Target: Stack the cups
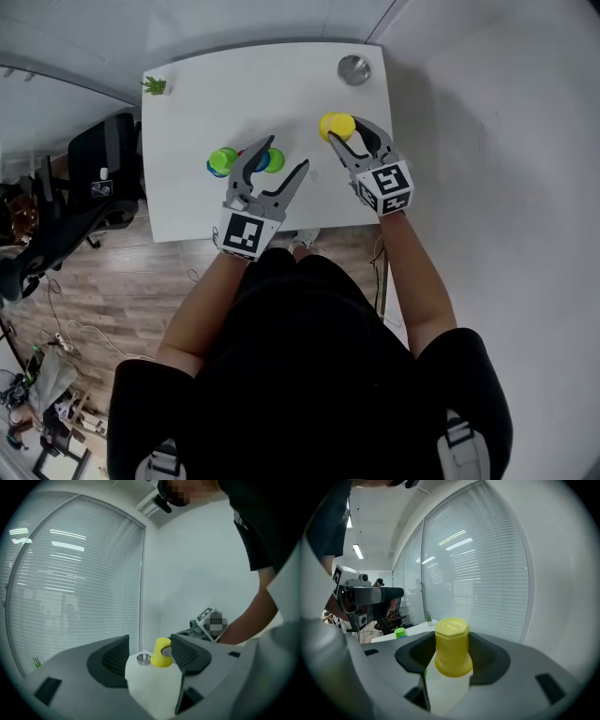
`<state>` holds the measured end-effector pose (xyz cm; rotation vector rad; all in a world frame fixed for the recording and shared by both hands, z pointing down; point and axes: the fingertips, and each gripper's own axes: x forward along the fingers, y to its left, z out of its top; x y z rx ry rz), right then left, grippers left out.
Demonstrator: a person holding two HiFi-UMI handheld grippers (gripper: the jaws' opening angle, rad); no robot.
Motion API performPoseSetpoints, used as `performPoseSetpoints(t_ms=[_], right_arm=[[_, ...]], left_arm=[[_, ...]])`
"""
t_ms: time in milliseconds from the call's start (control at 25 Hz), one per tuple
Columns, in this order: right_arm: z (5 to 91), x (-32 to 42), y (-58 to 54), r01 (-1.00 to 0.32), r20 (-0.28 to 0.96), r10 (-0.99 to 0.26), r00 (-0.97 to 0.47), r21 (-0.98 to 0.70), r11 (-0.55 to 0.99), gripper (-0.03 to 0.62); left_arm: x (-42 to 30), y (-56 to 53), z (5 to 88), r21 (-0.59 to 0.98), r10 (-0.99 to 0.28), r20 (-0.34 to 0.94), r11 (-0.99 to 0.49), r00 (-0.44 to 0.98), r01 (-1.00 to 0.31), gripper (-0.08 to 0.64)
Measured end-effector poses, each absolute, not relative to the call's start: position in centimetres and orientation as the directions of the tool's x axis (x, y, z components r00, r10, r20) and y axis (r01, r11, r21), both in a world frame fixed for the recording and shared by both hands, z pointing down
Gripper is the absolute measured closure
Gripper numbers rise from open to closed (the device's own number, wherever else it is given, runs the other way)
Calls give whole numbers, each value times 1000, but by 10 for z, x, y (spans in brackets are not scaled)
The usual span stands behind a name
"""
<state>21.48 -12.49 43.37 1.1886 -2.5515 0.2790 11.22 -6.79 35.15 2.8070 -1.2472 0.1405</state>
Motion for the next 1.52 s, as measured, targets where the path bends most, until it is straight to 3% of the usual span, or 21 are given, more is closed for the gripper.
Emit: performPoseSetpoints(t_ms=[440,1520], right_arm=[[391,130,-89,-697,371,-637,-676,-42,716,371],[451,-12,-74,-626,468,-530,-707,-64,777,365]], left_arm=[[27,-44,352,-36,-755,169,-647,633,-762,284],[-71,-54,423,-50,-722,285,-668,630,-743,290]])
